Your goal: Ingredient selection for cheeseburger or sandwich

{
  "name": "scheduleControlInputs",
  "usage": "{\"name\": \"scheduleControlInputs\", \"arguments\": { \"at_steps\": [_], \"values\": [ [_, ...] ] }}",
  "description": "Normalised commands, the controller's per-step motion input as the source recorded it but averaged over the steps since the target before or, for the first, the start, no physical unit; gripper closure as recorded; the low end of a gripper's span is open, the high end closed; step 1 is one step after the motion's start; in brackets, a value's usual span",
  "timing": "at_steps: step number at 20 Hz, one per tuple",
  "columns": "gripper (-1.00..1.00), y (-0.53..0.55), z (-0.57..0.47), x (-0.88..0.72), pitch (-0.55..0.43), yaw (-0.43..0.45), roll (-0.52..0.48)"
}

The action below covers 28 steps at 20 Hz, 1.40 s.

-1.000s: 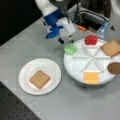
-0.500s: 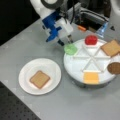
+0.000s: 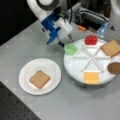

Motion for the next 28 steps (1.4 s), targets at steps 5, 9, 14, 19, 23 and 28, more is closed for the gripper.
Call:
{"name": "scheduleControlInputs", "arguments": {
  "at_steps": [5, 9, 14, 19, 23, 28],
  "values": [
    [-1.0, -0.31, -0.09, 0.24, 0.026, 0.118, 0.458],
    [-1.0, -0.24, -0.08, 0.26, 0.007, 0.11, 0.481],
    [-1.0, -0.15, -0.08, 0.28, -0.005, 0.088, 0.42],
    [-1.0, -0.07, -0.05, 0.24, -0.031, 0.077, 0.336],
    [-1.0, -0.08, -0.03, 0.22, -0.046, 0.086, 0.276],
    [1.0, -0.07, -0.02, 0.2, -0.04, 0.098, 0.248]
  ]
}}
